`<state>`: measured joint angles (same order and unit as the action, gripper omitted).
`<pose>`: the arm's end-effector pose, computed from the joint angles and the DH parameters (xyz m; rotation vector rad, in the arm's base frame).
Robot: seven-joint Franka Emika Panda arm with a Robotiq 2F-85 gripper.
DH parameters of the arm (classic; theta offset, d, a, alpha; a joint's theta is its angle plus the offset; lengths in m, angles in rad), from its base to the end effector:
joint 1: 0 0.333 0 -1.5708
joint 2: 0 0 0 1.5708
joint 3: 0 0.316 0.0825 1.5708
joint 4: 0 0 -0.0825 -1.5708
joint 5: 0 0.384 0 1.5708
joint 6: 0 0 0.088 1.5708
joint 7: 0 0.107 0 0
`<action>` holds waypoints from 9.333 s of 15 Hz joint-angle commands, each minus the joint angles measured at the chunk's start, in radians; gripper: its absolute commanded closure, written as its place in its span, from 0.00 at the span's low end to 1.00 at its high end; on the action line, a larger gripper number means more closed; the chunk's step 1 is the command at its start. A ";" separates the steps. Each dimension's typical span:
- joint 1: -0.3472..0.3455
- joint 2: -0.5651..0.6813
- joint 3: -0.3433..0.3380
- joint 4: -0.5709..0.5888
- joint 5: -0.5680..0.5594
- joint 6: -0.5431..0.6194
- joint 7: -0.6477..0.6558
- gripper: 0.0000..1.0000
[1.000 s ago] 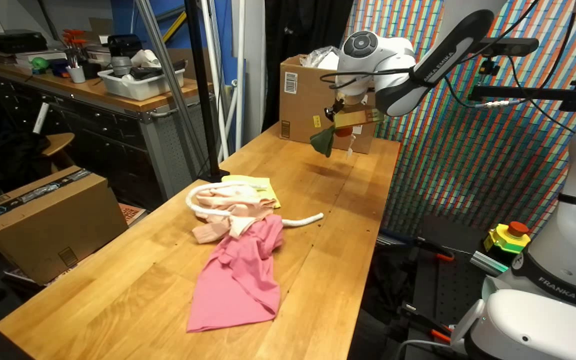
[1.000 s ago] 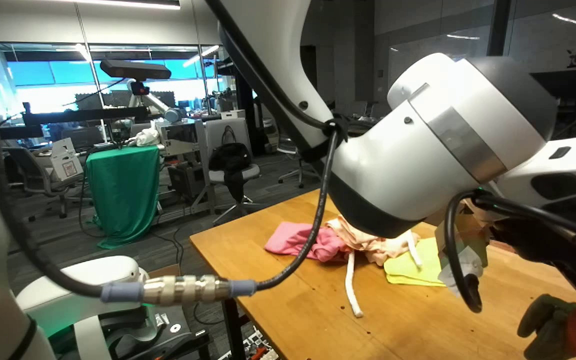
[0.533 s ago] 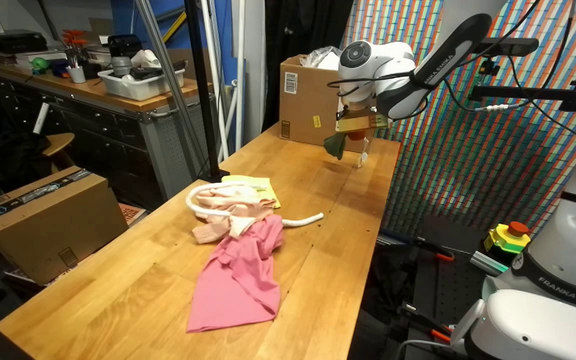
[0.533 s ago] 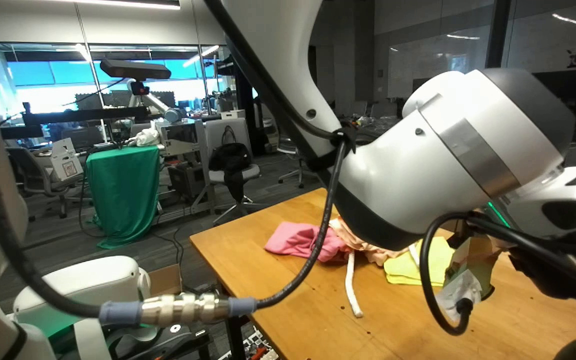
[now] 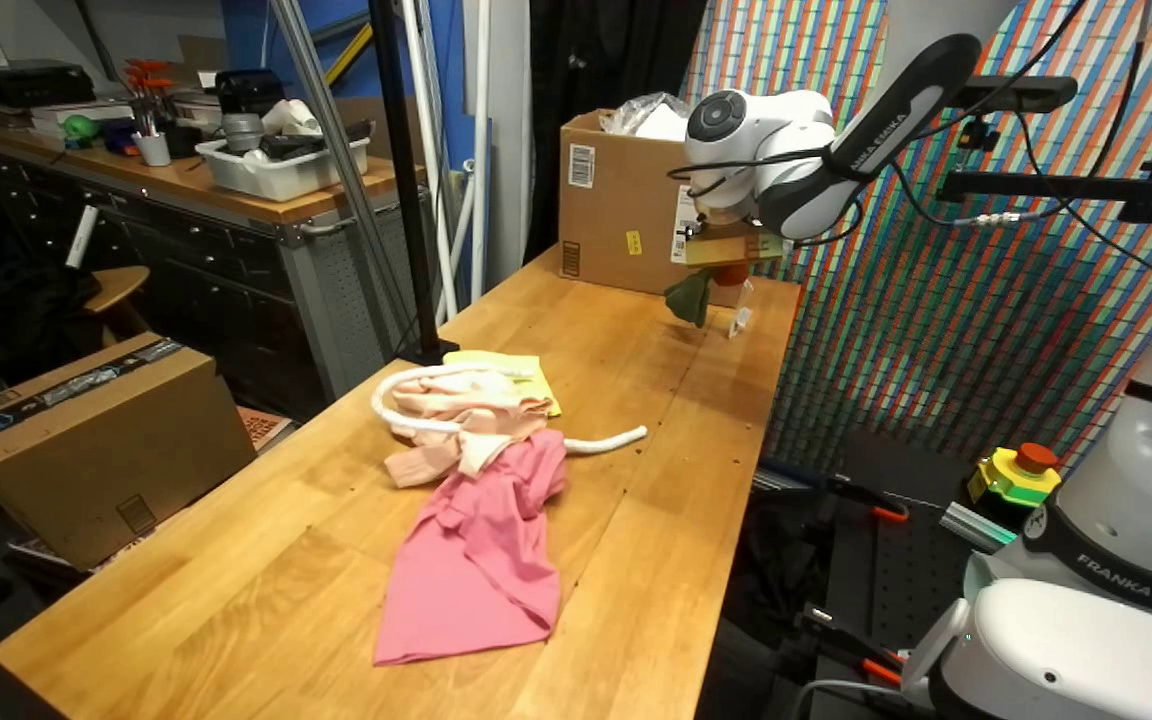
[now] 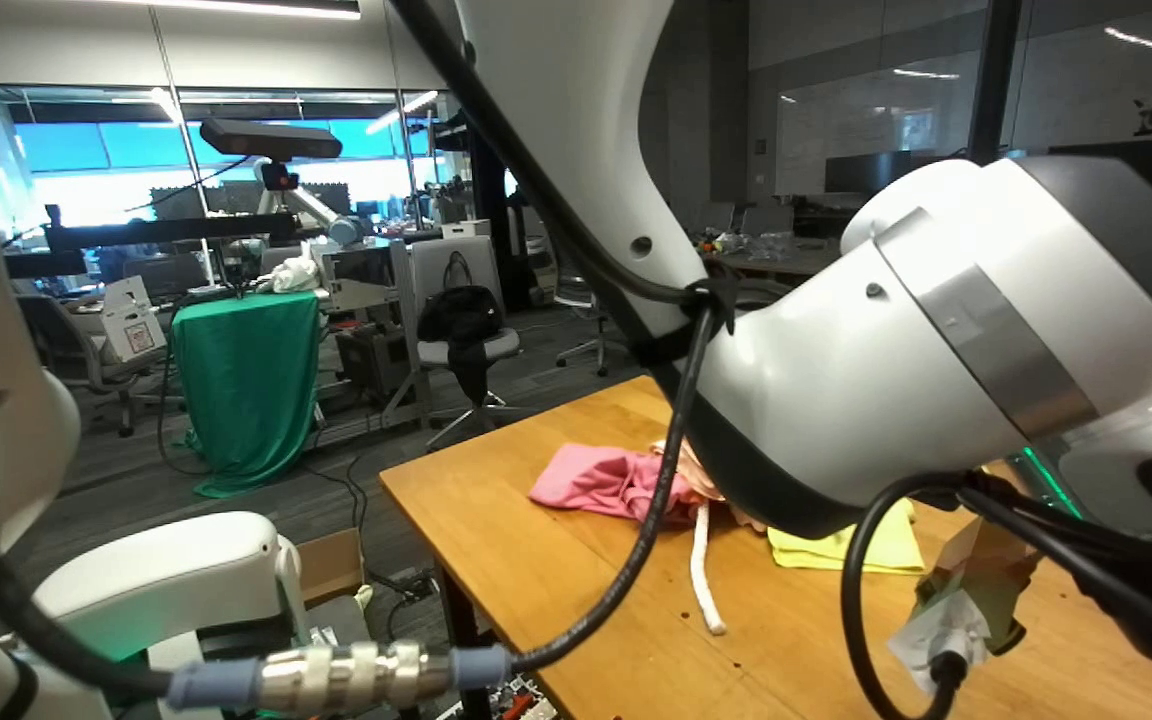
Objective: Spread the cloths and the objects across the table
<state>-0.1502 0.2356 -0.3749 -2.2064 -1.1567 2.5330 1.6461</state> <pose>0.4880 -0.2696 0.2857 2.0393 -1.3828 0.5870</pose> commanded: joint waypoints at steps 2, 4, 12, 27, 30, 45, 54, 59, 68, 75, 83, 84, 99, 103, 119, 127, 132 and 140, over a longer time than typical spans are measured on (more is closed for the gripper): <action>-0.029 0.009 0.045 0.020 -0.016 -0.019 0.021 0.19; -0.031 0.011 0.054 0.018 -0.012 -0.016 0.012 0.05; -0.056 -0.038 0.148 -0.083 0.220 0.186 -0.332 0.00; -0.364 -0.034 0.774 -0.161 1.081 0.134 -1.406 0.00; -0.399 -0.060 0.817 -0.137 1.223 0.034 -1.605 0.00; 0.058 -0.147 0.505 -0.123 1.522 -0.140 -2.003 0.00; 0.192 -0.127 0.534 -0.144 1.680 0.029 -1.864 0.00; 0.252 -0.091 0.547 -0.179 1.630 0.168 -1.749 0.00; 0.329 -0.009 0.522 -0.201 1.415 0.352 -1.482 0.00; 0.411 0.044 0.430 -0.201 1.228 0.469 -1.297 0.00; 0.607 0.104 0.212 -0.190 1.067 0.554 -1.130 0.00; 0.629 0.108 0.187 -0.190 1.056 0.559 -1.120 0.00; 0.739 0.108 0.076 -0.194 1.071 0.573 -1.104 0.98; 0.757 0.090 0.036 -0.204 1.057 0.599 -1.091 0.91; 0.945 -0.202 -0.396 -0.287 1.101 0.878 -1.184 0.91; 0.739 -0.297 -0.158 -0.325 1.144 0.688 -1.254 0.65; 0.680 -0.294 -0.004 -0.324 1.285 0.495 -1.333 0.27; 0.709 -0.214 -0.006 -0.270 1.481 0.359 -1.537 0.00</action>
<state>0.5527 -0.0099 -0.3811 -2.5159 0.2377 2.9295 0.2143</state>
